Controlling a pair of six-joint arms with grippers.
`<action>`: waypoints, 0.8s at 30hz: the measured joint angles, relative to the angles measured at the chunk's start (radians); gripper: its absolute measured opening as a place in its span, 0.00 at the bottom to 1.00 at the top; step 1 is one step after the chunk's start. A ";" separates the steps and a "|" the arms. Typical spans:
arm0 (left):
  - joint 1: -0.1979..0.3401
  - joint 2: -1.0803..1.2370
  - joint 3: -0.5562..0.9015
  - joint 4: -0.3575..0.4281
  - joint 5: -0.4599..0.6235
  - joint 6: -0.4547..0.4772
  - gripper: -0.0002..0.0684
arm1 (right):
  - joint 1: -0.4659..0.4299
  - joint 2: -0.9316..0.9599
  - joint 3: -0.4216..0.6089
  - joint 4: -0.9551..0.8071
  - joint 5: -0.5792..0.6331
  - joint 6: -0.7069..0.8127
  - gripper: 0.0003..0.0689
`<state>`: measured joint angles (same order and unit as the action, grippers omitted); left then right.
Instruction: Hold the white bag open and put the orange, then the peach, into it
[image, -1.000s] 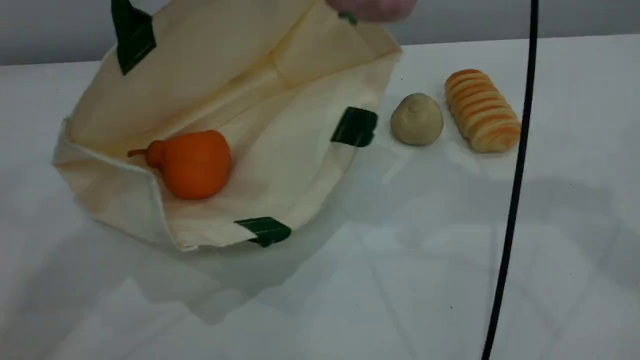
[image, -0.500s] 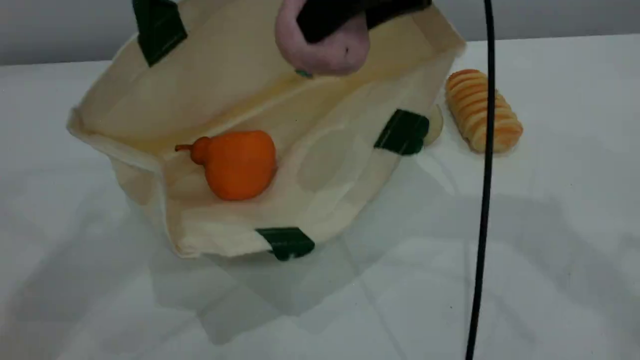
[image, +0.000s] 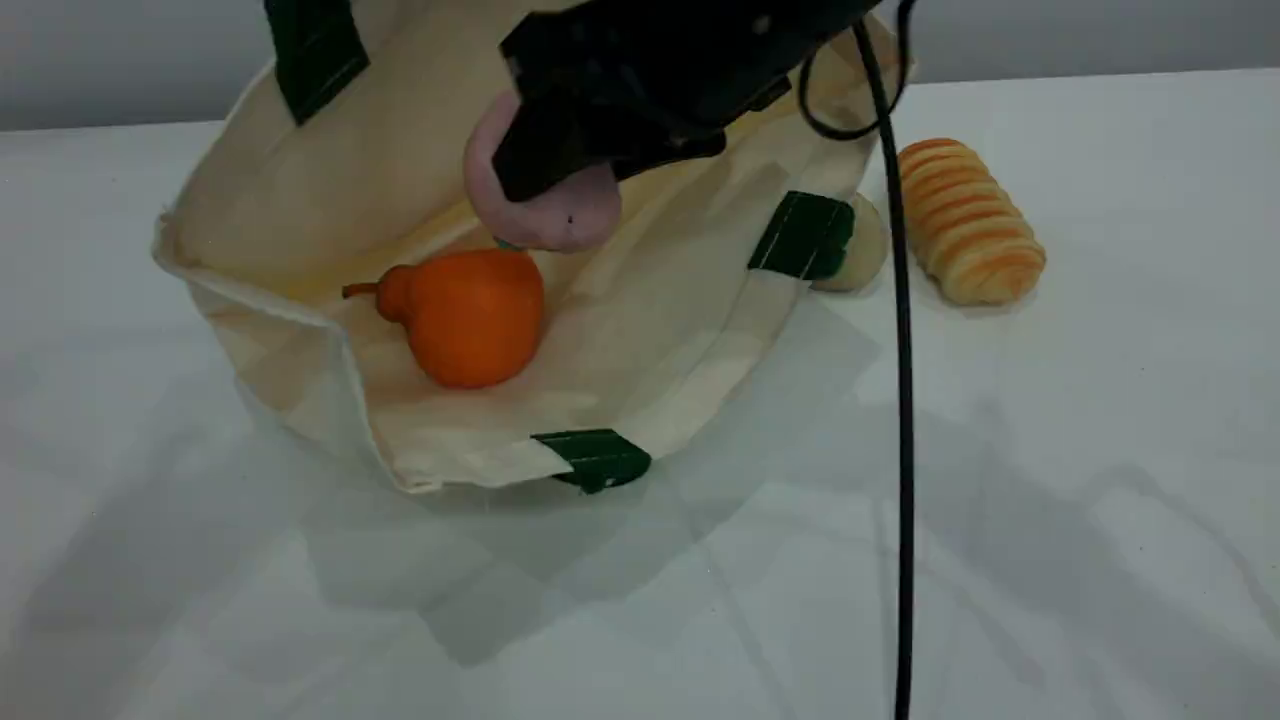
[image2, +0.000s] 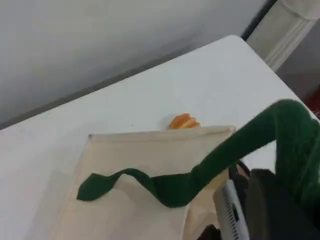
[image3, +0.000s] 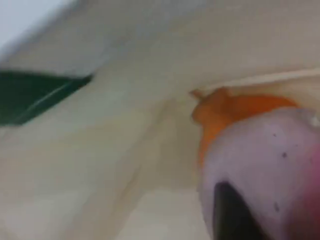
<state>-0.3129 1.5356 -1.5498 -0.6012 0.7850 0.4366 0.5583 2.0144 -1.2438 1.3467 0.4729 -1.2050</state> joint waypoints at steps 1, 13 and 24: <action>0.000 0.000 0.000 0.000 0.000 0.000 0.11 | 0.002 0.000 0.000 0.020 -0.024 -0.021 0.43; 0.000 0.000 0.000 -0.001 0.002 0.000 0.11 | 0.001 0.000 0.000 0.212 -0.041 -0.199 0.71; 0.000 0.000 0.000 0.000 0.003 0.003 0.11 | -0.005 -0.007 0.000 0.170 0.009 -0.186 0.84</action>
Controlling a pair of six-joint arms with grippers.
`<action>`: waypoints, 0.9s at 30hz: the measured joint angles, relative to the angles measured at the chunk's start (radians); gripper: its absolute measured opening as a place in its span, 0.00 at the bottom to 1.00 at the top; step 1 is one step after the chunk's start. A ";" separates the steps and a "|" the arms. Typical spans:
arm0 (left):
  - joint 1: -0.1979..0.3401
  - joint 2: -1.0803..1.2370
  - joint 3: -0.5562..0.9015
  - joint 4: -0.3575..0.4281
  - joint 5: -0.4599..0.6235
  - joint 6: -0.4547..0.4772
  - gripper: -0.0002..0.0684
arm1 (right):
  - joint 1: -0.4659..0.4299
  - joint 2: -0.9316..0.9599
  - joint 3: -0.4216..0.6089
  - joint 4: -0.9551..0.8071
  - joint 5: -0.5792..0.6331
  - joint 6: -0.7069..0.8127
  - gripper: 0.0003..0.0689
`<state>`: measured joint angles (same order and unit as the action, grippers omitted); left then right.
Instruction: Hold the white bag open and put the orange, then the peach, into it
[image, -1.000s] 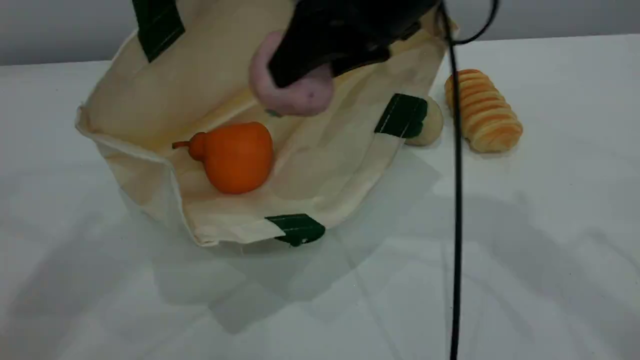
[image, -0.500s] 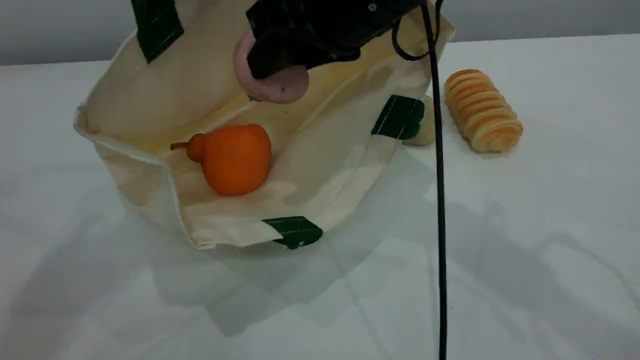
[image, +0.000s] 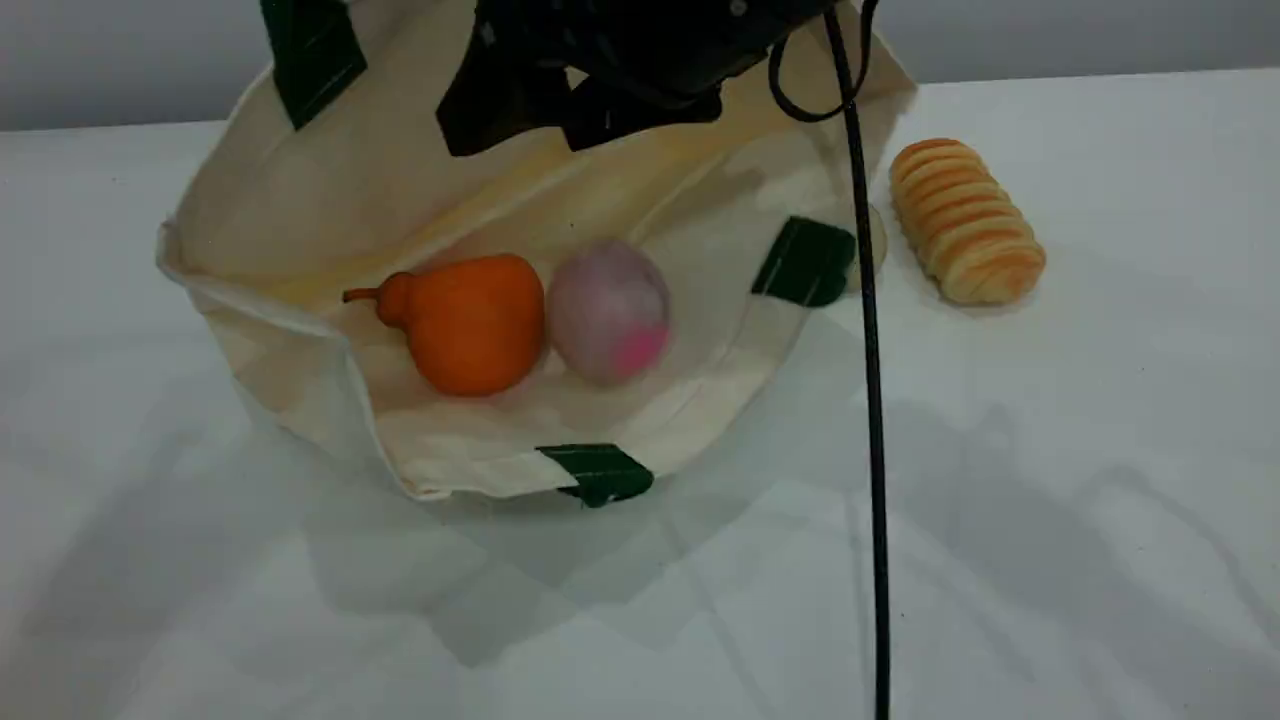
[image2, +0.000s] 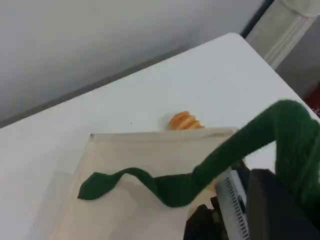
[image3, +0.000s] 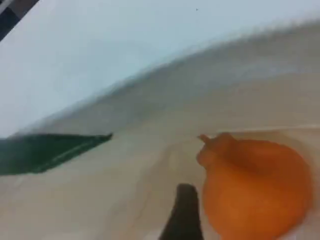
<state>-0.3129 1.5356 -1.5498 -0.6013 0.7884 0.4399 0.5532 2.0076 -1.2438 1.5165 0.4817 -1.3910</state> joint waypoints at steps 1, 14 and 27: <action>0.000 0.000 0.000 0.000 -0.004 0.000 0.11 | -0.004 -0.006 0.000 -0.014 0.003 0.007 0.84; 0.000 0.000 0.001 0.025 -0.012 0.001 0.11 | -0.220 -0.188 0.001 -0.384 0.137 0.307 0.83; 0.000 0.051 0.014 0.030 0.005 0.145 0.25 | -0.364 -0.360 0.001 -0.333 0.308 0.325 0.83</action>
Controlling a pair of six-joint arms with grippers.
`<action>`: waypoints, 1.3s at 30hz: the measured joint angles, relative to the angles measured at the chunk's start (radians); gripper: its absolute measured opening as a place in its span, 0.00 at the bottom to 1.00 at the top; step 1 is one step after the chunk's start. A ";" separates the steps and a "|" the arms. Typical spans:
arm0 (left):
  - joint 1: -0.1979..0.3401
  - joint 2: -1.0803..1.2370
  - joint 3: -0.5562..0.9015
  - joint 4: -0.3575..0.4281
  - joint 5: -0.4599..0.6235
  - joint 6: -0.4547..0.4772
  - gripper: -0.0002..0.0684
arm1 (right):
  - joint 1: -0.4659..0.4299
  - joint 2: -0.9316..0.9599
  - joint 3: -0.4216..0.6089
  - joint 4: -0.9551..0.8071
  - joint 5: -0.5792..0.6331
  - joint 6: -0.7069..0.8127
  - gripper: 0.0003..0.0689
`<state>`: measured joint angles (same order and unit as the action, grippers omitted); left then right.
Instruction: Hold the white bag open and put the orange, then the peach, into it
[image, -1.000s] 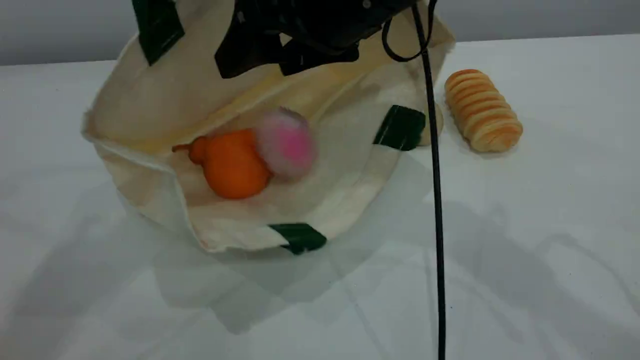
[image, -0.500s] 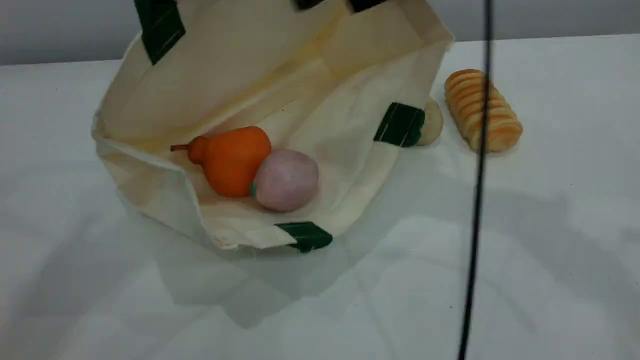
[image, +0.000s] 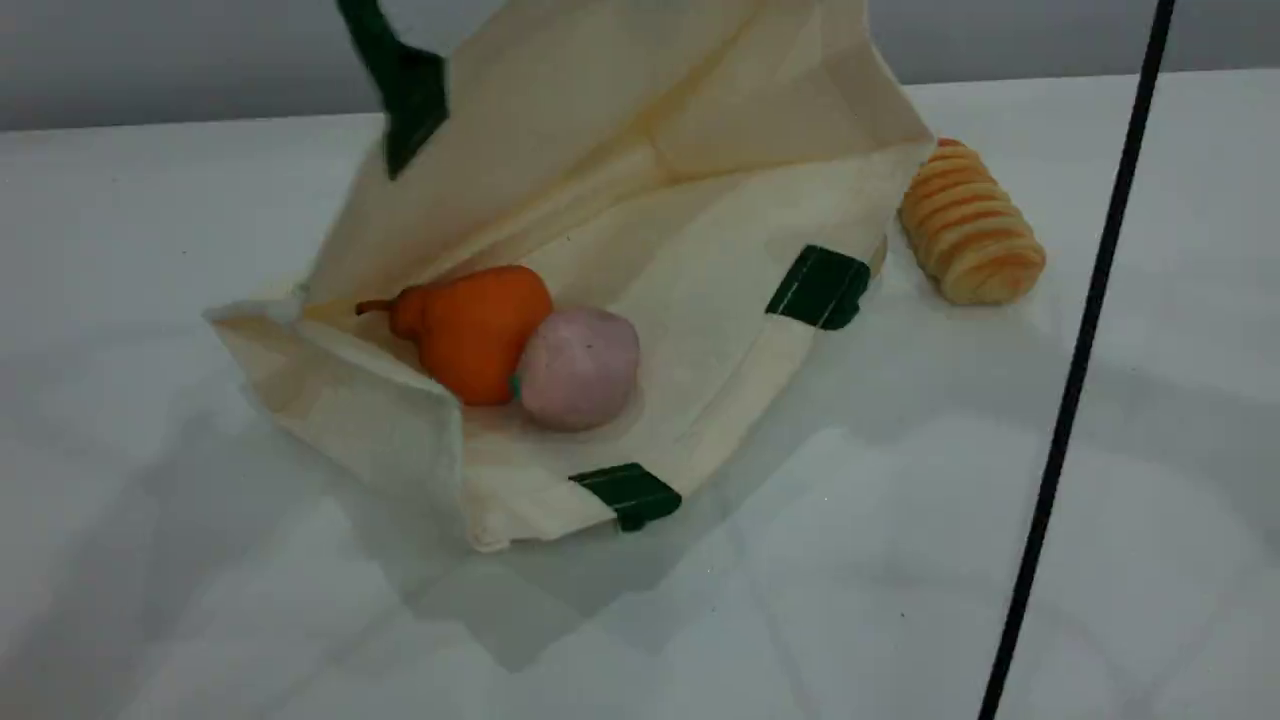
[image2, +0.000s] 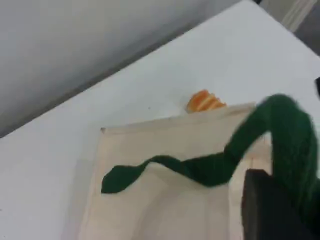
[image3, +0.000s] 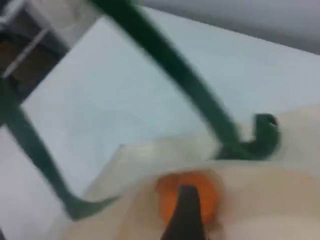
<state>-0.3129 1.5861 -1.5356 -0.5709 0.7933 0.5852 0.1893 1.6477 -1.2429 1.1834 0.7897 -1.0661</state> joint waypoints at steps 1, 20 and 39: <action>0.000 0.000 0.004 0.000 -0.005 0.015 0.29 | 0.000 -0.008 0.000 0.000 0.004 0.000 0.83; 0.000 -0.123 0.008 0.073 0.017 0.022 0.82 | 0.000 -0.270 -0.001 -0.149 0.088 0.178 0.83; -0.010 -0.373 0.008 0.020 0.394 -0.113 0.82 | 0.000 -0.896 0.004 -0.747 0.437 0.774 0.75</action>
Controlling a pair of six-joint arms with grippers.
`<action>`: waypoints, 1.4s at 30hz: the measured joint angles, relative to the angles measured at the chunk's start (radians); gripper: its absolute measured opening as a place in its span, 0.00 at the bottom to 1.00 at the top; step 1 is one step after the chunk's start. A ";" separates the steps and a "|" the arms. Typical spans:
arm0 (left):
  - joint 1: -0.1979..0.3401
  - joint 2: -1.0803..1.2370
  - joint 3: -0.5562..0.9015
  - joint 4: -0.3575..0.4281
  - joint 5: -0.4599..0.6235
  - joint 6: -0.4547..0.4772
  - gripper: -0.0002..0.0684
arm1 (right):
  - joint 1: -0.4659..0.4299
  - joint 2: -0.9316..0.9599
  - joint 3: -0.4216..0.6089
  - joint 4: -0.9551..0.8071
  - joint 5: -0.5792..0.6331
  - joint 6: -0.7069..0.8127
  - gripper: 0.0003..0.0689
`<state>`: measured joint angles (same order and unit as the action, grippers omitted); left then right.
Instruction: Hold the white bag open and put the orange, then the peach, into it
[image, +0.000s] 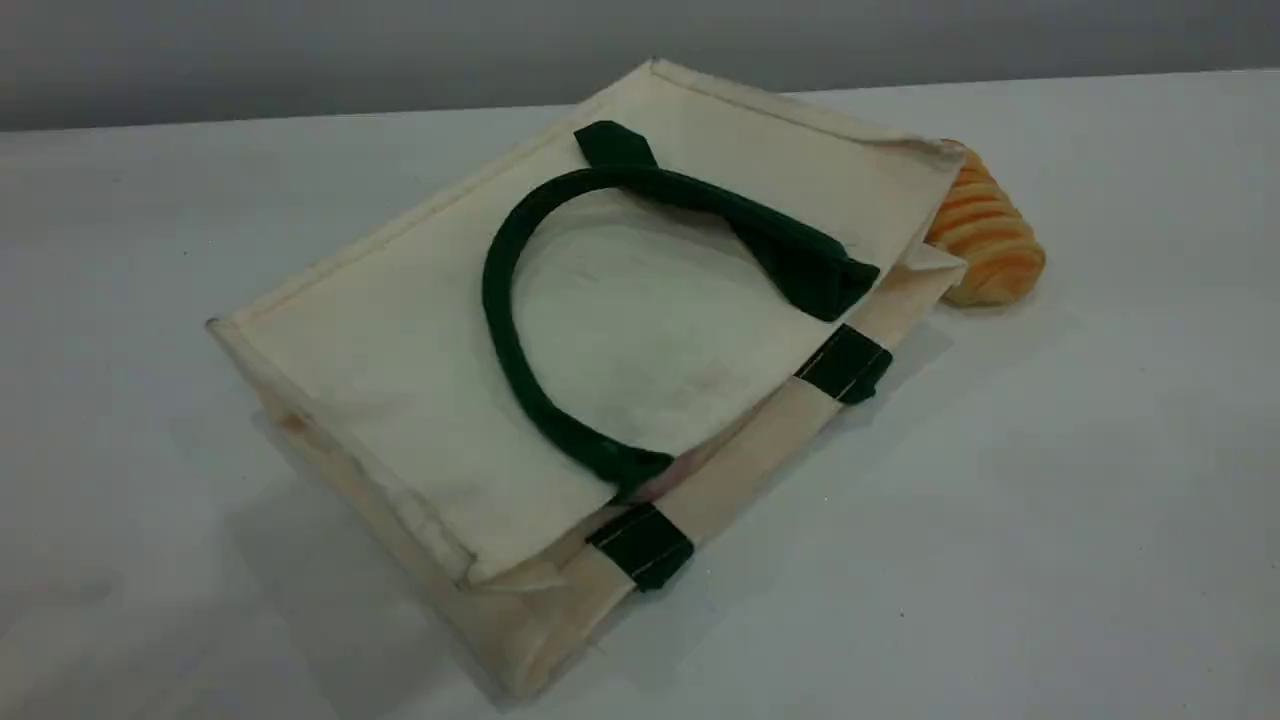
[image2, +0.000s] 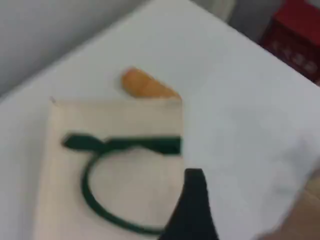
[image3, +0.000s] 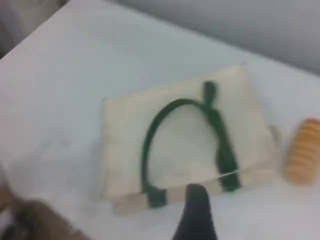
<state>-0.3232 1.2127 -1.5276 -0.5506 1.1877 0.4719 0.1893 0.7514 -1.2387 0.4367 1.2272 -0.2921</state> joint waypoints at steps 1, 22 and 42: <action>0.000 -0.014 0.000 -0.001 0.021 -0.020 0.82 | 0.000 -0.036 0.005 -0.024 -0.001 0.030 0.75; 0.000 -0.609 0.503 0.150 -0.054 -0.184 0.82 | 0.000 -0.751 0.618 -0.335 -0.125 0.250 0.75; 0.000 -1.096 1.010 0.412 -0.127 -0.357 0.81 | 0.000 -0.751 0.735 -0.346 -0.164 0.274 0.75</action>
<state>-0.3231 0.1164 -0.5173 -0.1385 1.0611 0.1153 0.1893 0.0000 -0.5038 0.0909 1.0635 -0.0177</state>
